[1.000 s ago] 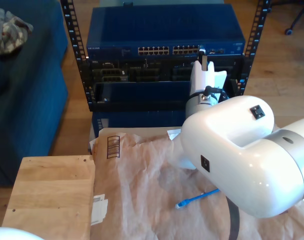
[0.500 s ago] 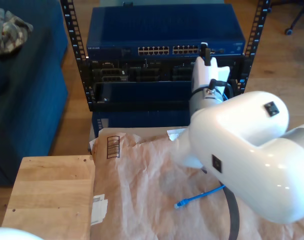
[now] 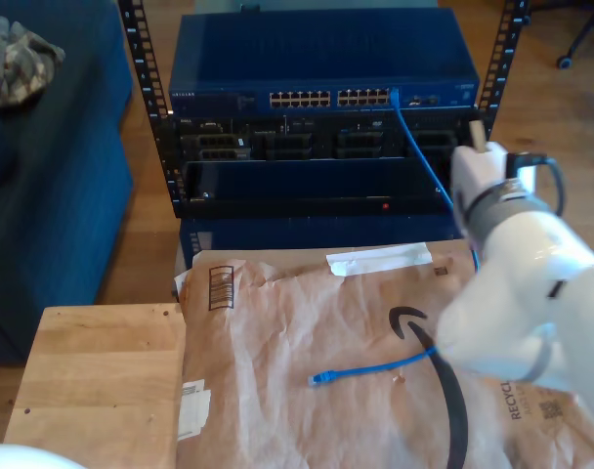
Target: Grab the cable and plug it in
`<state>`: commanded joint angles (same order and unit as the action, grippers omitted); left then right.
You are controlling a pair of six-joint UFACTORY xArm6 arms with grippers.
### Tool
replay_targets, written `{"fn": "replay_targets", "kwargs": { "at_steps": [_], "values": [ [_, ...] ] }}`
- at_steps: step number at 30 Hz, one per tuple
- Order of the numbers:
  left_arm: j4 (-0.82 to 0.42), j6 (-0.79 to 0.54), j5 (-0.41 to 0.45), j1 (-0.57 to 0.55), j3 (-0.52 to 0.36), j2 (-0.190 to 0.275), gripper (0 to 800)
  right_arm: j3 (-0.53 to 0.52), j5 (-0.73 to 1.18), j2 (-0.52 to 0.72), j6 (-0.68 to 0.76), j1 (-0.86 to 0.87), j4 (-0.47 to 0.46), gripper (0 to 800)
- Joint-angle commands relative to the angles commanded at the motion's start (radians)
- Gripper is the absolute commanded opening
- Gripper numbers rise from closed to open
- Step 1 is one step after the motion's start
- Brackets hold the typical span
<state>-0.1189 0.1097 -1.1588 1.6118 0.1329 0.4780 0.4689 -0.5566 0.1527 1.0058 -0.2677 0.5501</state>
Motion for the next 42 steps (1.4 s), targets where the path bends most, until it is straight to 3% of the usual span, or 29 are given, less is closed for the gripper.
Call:
{"fn": "replay_targets", "kwargs": {
  "at_steps": [11,14,18,21,25,31,37,42],
  "values": [
    [0.0,0.0,0.0,0.0,0.0,0.0,800,-0.229,0.517,0.5,-0.416,0.347,-0.017,657],
    [0.0,0.0,0.0,0.0,0.0,0.0,800,-0.273,0.701,0.632,-0.473,0.499,-0.087,679],
    [0.0,0.0,0.0,0.0,0.0,0.0,800,-0.282,1.03,0.786,-0.474,0.77,-0.253,788],
    [0.0,0.0,0.0,0.0,0.0,0.0,800,-0.262,1.241,0.847,-0.474,0.945,-0.333,796],
    [0.0,0.0,0.0,0.0,0.0,0.0,800,-0.241,1.438,0.905,-0.479,1.112,-0.482,797],
    [0.0,0.0,0.0,0.0,0.0,0.0,800,-0.232,1.663,0.918,-0.532,1.16,-0.7,797],
    [0.0,0.0,0.0,0.0,0.0,0.0,800,-0.264,1.682,0.911,-0.747,1.404,-0.706,798],
    [0.0,0.0,0.0,0.0,0.0,0.0,800,-0.264,1.642,0.858,-0.781,1.447,-0.703,798]
  ]
}}
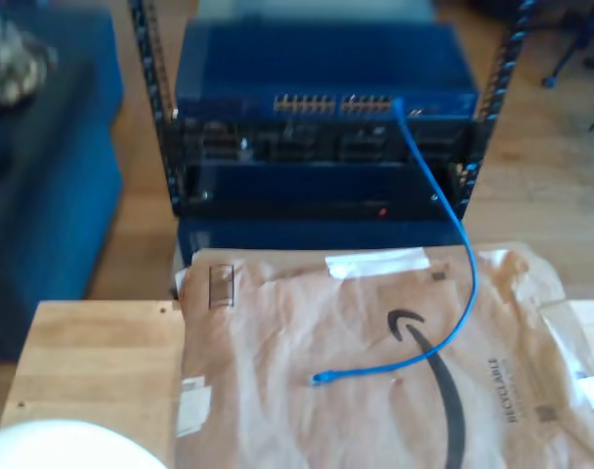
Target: Grab the cable and plug it in
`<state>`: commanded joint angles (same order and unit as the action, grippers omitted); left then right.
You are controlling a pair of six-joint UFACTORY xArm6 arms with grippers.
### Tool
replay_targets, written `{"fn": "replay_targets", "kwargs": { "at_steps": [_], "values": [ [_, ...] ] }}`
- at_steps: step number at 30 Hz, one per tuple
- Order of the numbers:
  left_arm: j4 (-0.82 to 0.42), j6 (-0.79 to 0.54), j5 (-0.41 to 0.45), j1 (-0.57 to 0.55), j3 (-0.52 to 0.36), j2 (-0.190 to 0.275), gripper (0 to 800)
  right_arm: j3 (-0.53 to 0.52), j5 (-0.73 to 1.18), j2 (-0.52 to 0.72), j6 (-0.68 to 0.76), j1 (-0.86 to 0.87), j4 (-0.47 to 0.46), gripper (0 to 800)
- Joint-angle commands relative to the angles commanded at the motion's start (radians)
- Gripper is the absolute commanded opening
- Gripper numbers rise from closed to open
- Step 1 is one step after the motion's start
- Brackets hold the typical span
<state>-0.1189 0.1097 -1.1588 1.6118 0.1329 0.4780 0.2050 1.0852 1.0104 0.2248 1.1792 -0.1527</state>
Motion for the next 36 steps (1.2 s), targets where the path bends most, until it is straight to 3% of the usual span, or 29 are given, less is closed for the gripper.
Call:
{"fn": "replay_targets", "kwargs": {
  "at_steps": [10,22,36],
  "values": [
    [0.0,0.0,0.0,0.0,0.0,0.0,800,-0.043,-0.04,-0.12,-0.207,0.207,0.003,798],
    [0.0,0.0,0.0,0.0,0.0,0.0,800,-0.061,-0.052,-0.279,-0.21,0.213,0.0,798],
    [0.0,0.0,0.0,0.0,0.0,0.0,800,-0.172,-0.149,-0.279,-0.203,0.282,0.031,800]
  ]
}}
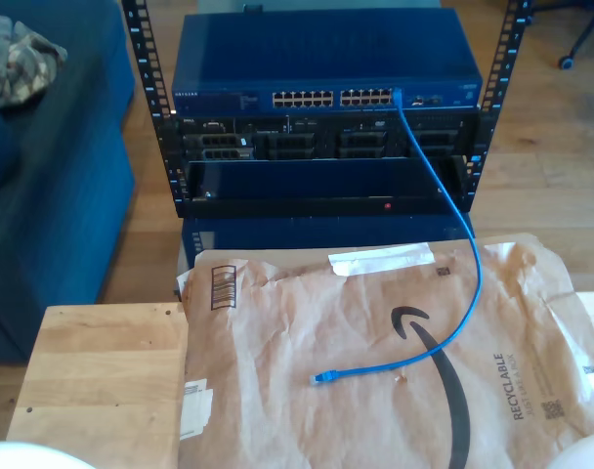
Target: Grab the cable and plug it in
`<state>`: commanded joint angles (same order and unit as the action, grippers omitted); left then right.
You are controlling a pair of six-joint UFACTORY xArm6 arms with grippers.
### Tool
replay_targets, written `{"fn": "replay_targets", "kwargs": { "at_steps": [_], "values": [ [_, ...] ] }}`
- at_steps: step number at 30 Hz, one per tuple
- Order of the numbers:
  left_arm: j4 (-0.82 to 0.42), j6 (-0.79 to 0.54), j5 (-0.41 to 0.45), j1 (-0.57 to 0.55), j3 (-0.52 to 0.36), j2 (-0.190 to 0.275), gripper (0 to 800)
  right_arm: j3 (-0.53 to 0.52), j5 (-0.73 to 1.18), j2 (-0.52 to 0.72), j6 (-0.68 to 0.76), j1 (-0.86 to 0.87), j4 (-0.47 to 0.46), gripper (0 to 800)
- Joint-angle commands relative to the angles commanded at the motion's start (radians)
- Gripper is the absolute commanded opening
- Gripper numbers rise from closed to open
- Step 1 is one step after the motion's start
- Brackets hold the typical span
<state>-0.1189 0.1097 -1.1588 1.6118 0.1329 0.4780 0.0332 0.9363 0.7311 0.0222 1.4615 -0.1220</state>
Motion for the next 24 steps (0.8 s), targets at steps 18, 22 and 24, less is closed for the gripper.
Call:
{"fn": "replay_targets", "kwargs": {
  "at_steps": [18,22,24],
  "values": [
    [0.0,0.0,0.0,0.0,0.0,0.0,800,-0.02,-0.061,-0.074,-0.002,0.017,0.043,800],
    [0.0,0.0,0.0,0.0,0.0,0.0,800,-0.02,-0.061,-0.074,-0.002,0.017,0.043,799],
    [0.0,0.0,0.0,0.0,0.0,0.0,800,-0.02,-0.061,-0.074,-0.002,0.017,0.043,800]
  ]
}}
